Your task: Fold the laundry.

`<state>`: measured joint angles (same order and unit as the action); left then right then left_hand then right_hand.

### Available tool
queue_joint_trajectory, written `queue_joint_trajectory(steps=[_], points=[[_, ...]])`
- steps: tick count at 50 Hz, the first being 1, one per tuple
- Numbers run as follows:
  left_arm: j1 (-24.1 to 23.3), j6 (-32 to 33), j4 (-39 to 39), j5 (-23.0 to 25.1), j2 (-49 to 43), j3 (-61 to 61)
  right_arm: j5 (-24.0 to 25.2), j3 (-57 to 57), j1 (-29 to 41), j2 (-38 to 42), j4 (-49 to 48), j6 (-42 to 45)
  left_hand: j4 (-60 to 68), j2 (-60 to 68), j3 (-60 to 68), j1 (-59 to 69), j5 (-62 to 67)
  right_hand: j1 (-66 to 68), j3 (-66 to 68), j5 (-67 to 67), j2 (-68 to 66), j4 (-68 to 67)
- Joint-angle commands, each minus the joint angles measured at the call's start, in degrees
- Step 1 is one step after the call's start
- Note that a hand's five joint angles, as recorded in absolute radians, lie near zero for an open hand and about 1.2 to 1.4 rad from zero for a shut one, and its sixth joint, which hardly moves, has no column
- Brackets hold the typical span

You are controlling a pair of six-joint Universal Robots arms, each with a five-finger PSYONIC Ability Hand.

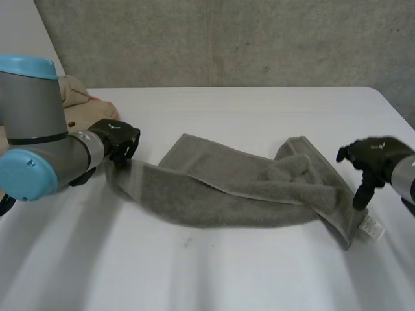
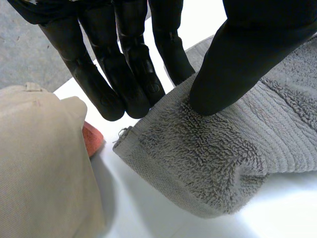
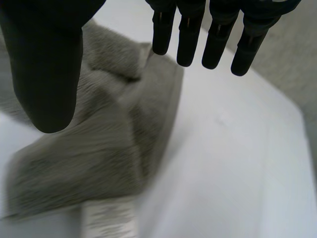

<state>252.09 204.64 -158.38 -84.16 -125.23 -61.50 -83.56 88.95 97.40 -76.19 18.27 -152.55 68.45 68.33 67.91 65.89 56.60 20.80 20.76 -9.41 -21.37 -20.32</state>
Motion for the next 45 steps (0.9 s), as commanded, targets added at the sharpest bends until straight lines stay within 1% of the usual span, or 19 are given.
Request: queue_joint_trajectory(steps=[1,7,10,14,15,18,22,23,25,26,29,30,33,34,37,40,41,44,45], points=[[0.16,0.06,0.18,0.23,-0.45,-0.29,-0.02,8.51,-0.01,0.34,-7.53,-7.49,11.55,11.67,12.09,14.11,13.40,-2.39,-2.35,1.00,2.96,1.91],[-0.01,0.14,-0.09,0.40,-0.45,-0.46,-1.42,12.47,1.30,2.88,-17.28,-9.34,11.55,11.67,12.09,14.11,13.40,-1.05,-1.01,-0.34,1.62,0.57],[-0.10,0.14,-0.09,0.40,-0.63,-0.38,-2.22,12.39,1.74,5.16,-19.40,-9.26,11.55,11.67,12.09,14.11,13.40,4.31,4.35,-5.71,-3.74,-4.79],[-0.10,0.14,-0.08,0.49,-1.33,-0.47,-3.27,10.73,1.75,8.51,-21.16,-8.91,11.55,11.67,12.09,14.11,13.40,43.93,43.97,-45.33,-43.36,-44.41],[-0.10,0.23,-0.09,0.58,-1.94,-0.12,-3.10,9.42,1.74,9.30,-21.95,-8.38,11.55,11.67,12.09,14.11,13.40,59.05,59.08,-60.44,-58.47,-59.53],[-0.01,0.93,-0.44,0.58,-3.08,1.37,-2.31,6.86,1.83,10.36,-22.57,-6.28,11.55,11.67,12.09,14.11,13.40,59.20,59.24,-60.59,-58.63,-59.68],[-0.19,4.71,-1.66,0.14,-4.76,9.01,-2.13,-0.86,2.97,11.59,-23.54,0.57,11.55,11.67,12.09,14.11,13.40,59.20,59.24,-60.59,-58.63,-59.68],[-0.19,6.54,-2.54,-0.12,-4.67,13.38,-2.48,-6.36,3.67,12.37,-24.84,3.11,11.55,11.67,12.09,14.11,13.40,59.20,59.24,-60.59,-58.63,-59.68],[-0.19,7.70,-4.21,-0.47,-3.88,18.32,-3.36,-12.37,4.20,13.34,-26.26,4.45,11.55,11.67,12.09,14.11,13.40,59.20,59.24,-60.59,-58.63,-59.68],[0.07,8.05,-6.91,-1.17,-2.66,22.87,-4.84,-17.96,4.64,13.87,-28.09,4.72,11.55,11.67,12.09,14.11,13.40,59.20,59.24,-60.59,-58.63,-59.68],[0.25,6.39,-12.98,-2.49,0.33,27.12,-6.87,-25.38,4.91,14.40,-31.96,4.02,11.55,11.67,12.09,14.11,13.40,59.20,59.24,-60.59,-58.63,-59.68],[0.51,4.64,-18.05,-3.19,2.69,27.65,-7.92,-29.23,4.91,14.40,-35.37,3.32,11.55,11.67,12.09,14.11,13.40,59.20,59.24,-60.59,-58.63,-59.68],[1.39,1.21,-27.39,-4.16,6.13,26.61,-8.02,-32.34,4.65,14.31,-41.10,2.00,11.55,11.67,12.09,14.11,13.40,59.20,59.24,-60.59,-58.63,-59.68],[1.65,-0.98,-33.16,-4.34,7.97,25.04,-7.41,-33.22,4.47,14.14,-44.25,0.86,11.55,11.67,12.09,14.11,13.40,59.20,59.24,-60.59,-58.63,-59.68],[2.27,-3.36,-39.79,-4.17,10.17,20.91,-5.22,-34.19,4.29,14.31,-47.09,-0.64,11.55,11.67,12.09,14.11,13.40,59.20,59.24,-60.59,-58.63,-59.68],[2.53,-3.63,-39.29,-3.29,10.97,17.83,-3.37,-34.28,4.03,14.93,-45.26,-0.64,11.55,11.67,12.09,14.11,13.40,59.20,59.24,-60.59,-58.63,-59.68],[2.71,-3.98,-38.41,-2.50,10.97,15.64,-2.32,-34.02,3.77,15.28,-43.25,-0.55,11.55,11.67,12.09,14.11,13.40,59.20,59.24,-60.59,-58.63,-59.68],[3.15,-4.25,-37.09,-1.97,10.62,11.94,-0.56,-33.14,3.24,15.98,-39.64,-0.55,11.55,11.67,12.09,14.11,13.40,59.20,59.24,-60.59,-58.63,-59.68],[3.58,-4.51,-36.57,-1.97,10.10,9.40,0.76,-32.18,2.98,16.33,-37.10,-0.55,11.55,11.67,12.09,14.11,13.40,59.20,59.24,-60.59,-58.63,-59.68]])
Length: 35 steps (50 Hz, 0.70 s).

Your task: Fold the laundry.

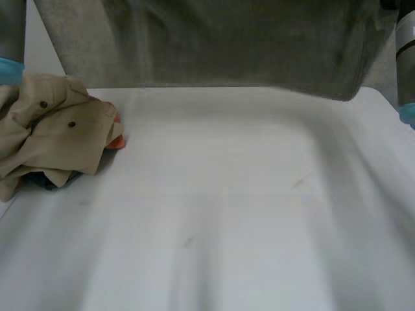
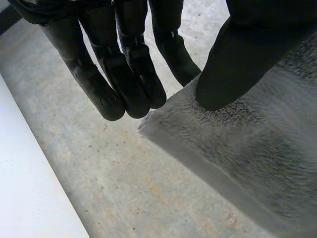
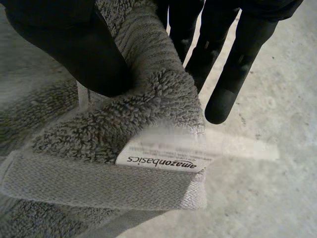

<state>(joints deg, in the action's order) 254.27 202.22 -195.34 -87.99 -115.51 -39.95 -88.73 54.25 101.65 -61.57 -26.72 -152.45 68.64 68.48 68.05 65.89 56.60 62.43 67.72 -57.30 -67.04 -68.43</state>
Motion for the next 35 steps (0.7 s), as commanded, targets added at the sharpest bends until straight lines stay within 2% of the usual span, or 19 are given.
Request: queue_joint_trajectory(steps=[1,7,11,15,18,19,25,29,35], points=[[1.66,-2.26,0.49,1.86,0.03,-13.56,6.72,3.22,-1.46,1.97,9.13,-0.57,11.36,11.52,11.95,14.11,13.40,17.57,12.28,-12.70,-12.96,-11.57],[2.37,-3.67,1.80,1.60,-4.36,-23.66,13.66,9.28,-2.95,4.26,16.69,1.80,11.36,11.52,11.95,14.11,13.40,17.57,12.28,-12.70,-12.96,-11.57],[1.23,-3.32,3.91,1.69,-7.09,-29.38,17.26,14.46,-3.83,8.55,22.48,7.76,11.36,11.52,11.95,14.11,13.40,17.57,12.28,-12.70,-12.96,-11.57],[0.26,-1.57,5.05,2.38,-8.15,-32.64,16.66,16.14,-3.92,11.72,26.44,13.04,11.36,11.52,11.95,14.11,13.40,17.57,12.28,-12.70,-12.96,-11.57],[0.08,-0.86,5.32,3.00,-7.97,-33.62,15.87,16.15,-4.18,12.87,27.51,13.23,11.36,11.52,11.95,14.11,13.40,17.57,12.28,-12.70,-12.96,-11.57],[-0.01,-0.25,5.50,3.35,-7.71,-33.97,15.34,16.15,-4.36,13.31,28.03,12.45,11.36,11.52,11.95,14.11,13.40,2.06,-3.23,2.80,2.55,3.94],[-0.09,-0.07,5.59,3.62,-6.75,-34.67,13.67,16.76,-4.45,12.96,27.77,6.65,11.36,11.52,11.95,14.11,13.40,-23.64,-28.93,28.50,28.25,29.64],[0.17,-0.24,5.76,3.88,-5.87,-35.64,12.62,19.22,-5.15,9.19,28.12,1.81,11.36,11.52,11.95,14.11,13.40,-26.18,-31.48,31.05,30.79,32.19],[0.43,-0.33,5.94,4.85,-4.46,-37.13,12.35,25.71,-6.82,1.12,31.28,1.54,11.36,11.52,11.95,14.11,13.40,-21.18,-26.47,26.04,25.79,27.18]])
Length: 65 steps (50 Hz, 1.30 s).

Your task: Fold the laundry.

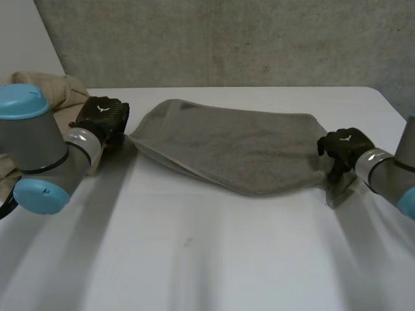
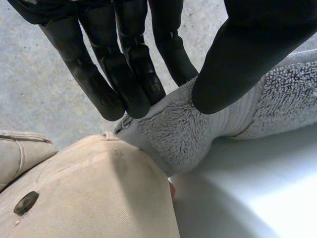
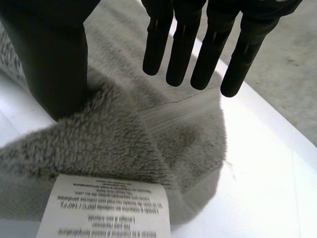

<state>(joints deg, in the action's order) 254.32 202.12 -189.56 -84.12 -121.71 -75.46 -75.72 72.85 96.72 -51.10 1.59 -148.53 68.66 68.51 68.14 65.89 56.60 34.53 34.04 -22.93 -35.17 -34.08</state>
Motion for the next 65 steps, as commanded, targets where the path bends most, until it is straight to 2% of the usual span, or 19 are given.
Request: queue_joint_trajectory(steps=[1,10,17,23,33,41,45,47,52,57,61,64,65], points=[[0.47,-0.23,0.16,1.07,1.83,-1.71,-0.48,8.08,-2.14,-10.42,3.59,-2.46,11.34,11.49,11.86,14.11,13.40,8.25,8.75,-9.86,-7.62,-8.71],[0.39,-0.23,0.16,1.24,2.62,-2.23,-0.22,18.19,-3.20,-16.75,5.27,-2.11,11.34,11.49,11.86,14.11,13.40,15.67,16.16,-17.28,-15.03,-16.12],[0.47,-0.15,-0.02,1.24,2.62,-2.23,1.19,22.86,-2.15,-17.55,-2.81,0.96,11.34,11.49,11.86,14.11,13.40,15.17,15.66,-16.78,-14.53,-15.62],[0.82,-0.23,-0.11,1.24,2.53,-2.06,0.93,21.55,-1.53,-12.20,-5.80,6.57,11.34,11.49,11.86,14.11,13.40,-0.80,-0.30,-0.81,1.43,0.35],[1.88,-0.06,-0.11,1.33,2.01,-1.62,1.72,15.74,-1.44,-4.63,-10.55,11.51,11.34,11.49,11.86,14.11,13.40,-0.48,0.01,-1.13,1.12,0.03],[1.88,0.03,0.16,1.51,0.34,-0.39,3.91,10.91,-2.06,0.12,-11.17,13.88,11.34,11.49,11.86,14.11,13.40,14.14,14.63,-15.75,-13.50,-14.59],[1.35,0.03,0.33,1.24,-0.02,-0.13,4.00,9.41,-2.06,1.17,-11.87,13.10,11.34,11.49,11.86,14.11,13.40,28.25,28.74,-29.86,-27.61,-28.70],[1.09,0.12,0.68,1.24,-0.02,-0.21,4.00,9.24,-1.97,1.17,-12.40,12.39,11.34,11.49,11.86,14.11,13.40,45.40,45.89,-47.01,-44.76,-45.85],[0.83,1.87,3.75,0.98,1.03,-1.26,3.74,9.76,-2.41,-0.84,-12.23,9.14,11.34,11.49,11.86,14.11,13.40,45.47,45.96,-47.07,-44.83,-45.92],[0.91,6.52,11.21,1.15,5.42,-6.00,4.79,11.61,-6.80,-7.52,-7.93,6.15,11.34,11.49,11.86,14.11,13.40,45.47,45.96,-47.07,-44.83,-45.92],[1.79,11.26,17.27,1.16,10.60,-11.62,6.29,11.78,-9.96,-11.12,1.11,5.89,11.34,11.49,11.86,14.11,13.40,45.47,45.96,-47.07,-44.83,-45.92],[3.02,14.17,21.67,1.24,13.68,-15.06,6.46,11.52,-12.95,-13.06,13.84,7.55,11.34,11.49,11.86,14.11,13.40,45.47,45.96,-47.07,-44.83,-45.92],[3.63,16.09,24.99,1.59,15.52,-17.42,6.38,11.43,-14.61,-13.59,21.10,9.30,11.34,11.49,11.86,14.11,13.40,45.47,45.96,-47.07,-44.83,-45.92]])
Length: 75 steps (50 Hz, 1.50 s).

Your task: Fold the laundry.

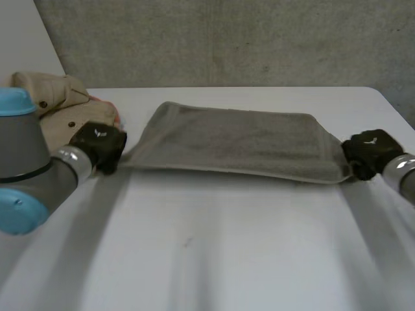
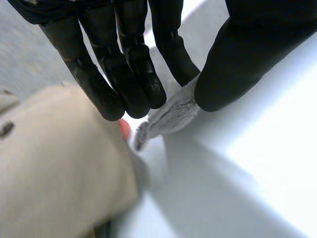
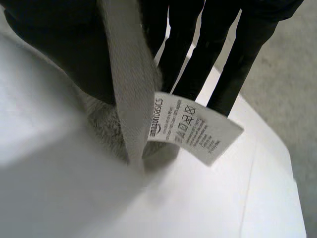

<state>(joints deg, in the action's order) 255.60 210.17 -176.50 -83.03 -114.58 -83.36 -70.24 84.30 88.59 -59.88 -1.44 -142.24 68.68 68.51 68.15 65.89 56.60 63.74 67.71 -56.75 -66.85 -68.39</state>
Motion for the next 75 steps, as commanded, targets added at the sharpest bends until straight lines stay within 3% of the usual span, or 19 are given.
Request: queue_joint_trajectory(steps=[1,4,9,15,19,22,28,33,38,50,55,60,67,75], points=[[2.62,9.11,13.54,0.84,9.28,-10.67,0.90,0.16,-7.29,-5.07,27.34,4.06,11.32,11.49,11.85,14.11,13.40,16.26,12.29,-13.25,-13.15,-11.61],[4.29,13.58,18.63,3.73,12.09,-14.53,1.68,1.12,-9.48,-6.38,34.12,9.76,11.32,11.49,11.85,14.11,13.40,16.26,12.29,-13.25,-13.15,-11.61],[4.65,18.34,19.36,6.91,13.51,-14.99,1.34,2.27,-9.50,-7.09,30.90,13.83,11.32,11.49,11.85,14.11,13.40,16.26,12.29,-13.25,-13.15,-11.61],[-0.09,16.33,14.44,2.27,7.37,-7.35,0.19,-0.10,-7.47,-6.57,25.10,7.42,11.32,11.49,11.85,14.11,13.40,16.26,12.29,-13.25,-13.15,-11.61],[-2.03,14.57,10.31,-4.23,-0.70,4.22,-0.24,-2.65,-5.81,-2.88,20.88,3.91,11.32,11.49,11.85,14.11,13.40,16.26,12.29,-13.25,-13.15,-11.61],[-2.82,14.57,9.16,-6.00,-5.54,14.75,-1.82,-7.82,-3.09,-0.07,17.19,1.45,11.32,11.49,11.85,14.11,13.40,16.26,12.29,-13.25,-13.15,-11.61],[-3.88,14.40,7.49,-5.57,-6.71,37.72,-9.64,-26.36,1.23,1.17,5.51,-7.69,11.32,11.49,11.85,14.11,13.40,16.26,12.29,-13.25,-13.15,-11.61],[-3.27,7.03,-2.95,-4.95,-2.76,47.41,-11.93,-32.10,1.93,-2.34,-11.36,-15.77,11.32,11.49,11.85,14.11,13.40,16.26,12.29,-13.25,-13.15,-11.61],[-1.33,-3.35,-15.62,-5.92,0.50,46.46,-9.92,-29.55,1.84,-6.30,-23.87,-21.50,11.32,11.49,11.85,14.11,13.40,16.26,12.29,-13.25,-13.15,-11.61],[0.08,-4.24,-11.93,-5.83,-2.84,34.51,-5.26,-25.25,1.49,-1.82,-15.70,-21.06,11.32,11.49,11.85,14.11,13.40,16.26,12.29,-13.25,-13.15,-11.61],[-1.24,-4.24,-14.39,-4.43,-7.22,25.73,-2.10,-20.60,2.54,2.21,-12.45,-17.21,11.32,11.49,11.85,14.11,13.40,16.26,12.29,-13.25,-13.15,-11.61],[-2.29,-3.45,-14.75,-4.25,-12.68,20.79,-2.09,-17.60,2.99,6.52,-11.13,-12.72,11.32,11.49,11.85,14.11,13.40,16.26,12.29,-13.25,-13.15,-11.61],[-3.70,1.03,-7.29,-5.04,-13.22,12.71,-3.58,-13.21,2.20,8.82,-1.82,-4.81,11.32,11.49,11.85,14.11,13.40,16.26,12.29,-13.25,-13.15,-11.61],[-4.05,7.26,5.00,-5.83,-0.06,-3.44,-6.57,-0.22,-3.59,-2.32,9.42,10.28,11.32,11.49,11.85,14.11,13.40,16.26,12.29,-13.25,-13.15,-11.61]])
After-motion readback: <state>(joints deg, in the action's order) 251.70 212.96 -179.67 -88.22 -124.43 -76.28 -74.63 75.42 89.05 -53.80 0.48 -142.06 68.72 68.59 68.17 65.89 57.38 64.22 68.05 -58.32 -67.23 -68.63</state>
